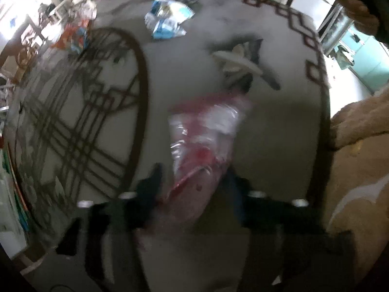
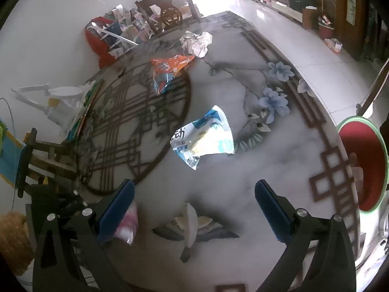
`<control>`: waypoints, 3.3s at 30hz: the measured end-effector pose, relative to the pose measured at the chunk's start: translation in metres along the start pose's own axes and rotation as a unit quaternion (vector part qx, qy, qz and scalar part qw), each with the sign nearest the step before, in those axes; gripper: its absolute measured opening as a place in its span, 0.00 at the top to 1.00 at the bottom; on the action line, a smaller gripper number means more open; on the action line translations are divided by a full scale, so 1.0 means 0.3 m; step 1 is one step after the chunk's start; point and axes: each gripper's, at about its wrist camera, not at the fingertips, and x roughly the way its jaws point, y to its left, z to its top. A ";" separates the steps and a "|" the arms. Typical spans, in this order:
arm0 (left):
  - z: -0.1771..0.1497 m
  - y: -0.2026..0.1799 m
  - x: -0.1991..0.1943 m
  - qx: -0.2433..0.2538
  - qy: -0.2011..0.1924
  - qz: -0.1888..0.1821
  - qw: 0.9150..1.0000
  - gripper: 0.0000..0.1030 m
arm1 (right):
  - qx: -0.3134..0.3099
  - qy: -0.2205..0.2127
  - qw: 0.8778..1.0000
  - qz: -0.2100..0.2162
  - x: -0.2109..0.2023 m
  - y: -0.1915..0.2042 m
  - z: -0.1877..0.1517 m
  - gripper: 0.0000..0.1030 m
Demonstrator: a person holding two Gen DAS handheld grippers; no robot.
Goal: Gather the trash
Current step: 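Move both tools back over the table toward the wrappers, then grasp the pink wrapper with the left gripper while the right grasps the white-blue snack packet, then carry the pink wrapper and snack packet over the red bucket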
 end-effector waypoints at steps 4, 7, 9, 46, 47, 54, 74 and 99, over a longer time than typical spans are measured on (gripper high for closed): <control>0.002 0.051 -0.014 -0.056 -0.020 -0.025 0.998 0.72 | -0.001 0.007 1.000 -0.005 0.014 0.016 -0.002 0.07; 0.010 0.110 -0.033 -0.119 -0.043 -0.046 0.991 0.72 | -0.002 0.017 1.000 -0.007 0.039 0.024 0.007 0.07; 0.013 0.154 -0.036 -0.168 -0.057 -0.063 0.982 0.72 | -0.007 0.023 1.000 -0.009 0.067 0.029 0.023 0.07; 0.061 0.461 -0.161 -0.421 -0.151 0.019 0.894 0.67 | -0.087 0.079 0.991 -0.056 0.391 0.087 0.200 0.07; 0.056 0.467 -0.152 -0.424 -0.147 0.018 0.893 0.66 | -0.086 0.081 0.991 -0.057 0.395 0.086 0.200 0.07; 0.017 0.497 -0.103 -0.443 -0.135 0.011 0.886 0.49 | -0.066 0.087 0.993 -0.052 0.407 0.066 0.211 0.07; 0.124 0.438 0.033 -0.410 -0.085 -0.022 0.908 0.59 | -0.081 0.084 0.992 -0.057 0.413 0.080 0.208 0.58; 0.180 0.380 -0.277 -0.399 -0.218 -0.010 0.891 0.89 | -0.043 -0.051 0.997 -0.036 0.028 0.055 0.166 0.66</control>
